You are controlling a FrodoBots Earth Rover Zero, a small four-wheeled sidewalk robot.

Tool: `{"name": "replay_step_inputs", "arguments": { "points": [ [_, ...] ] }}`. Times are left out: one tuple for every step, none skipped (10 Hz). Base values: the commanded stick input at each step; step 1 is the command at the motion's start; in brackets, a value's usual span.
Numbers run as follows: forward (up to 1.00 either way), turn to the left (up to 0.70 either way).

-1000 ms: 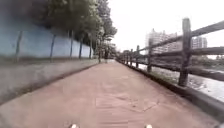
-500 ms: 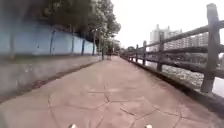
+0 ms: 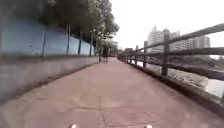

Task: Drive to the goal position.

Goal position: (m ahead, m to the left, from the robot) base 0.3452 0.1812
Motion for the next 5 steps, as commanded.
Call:
{"name": "replay_step_inputs", "arguments": {
  "points": [
    [1.0, -0.23],
    [1.0, -0.08],
    [1.0, 0.0],
    [1.0, 0.0],
    [1.0, 0.0]
  ]
}}
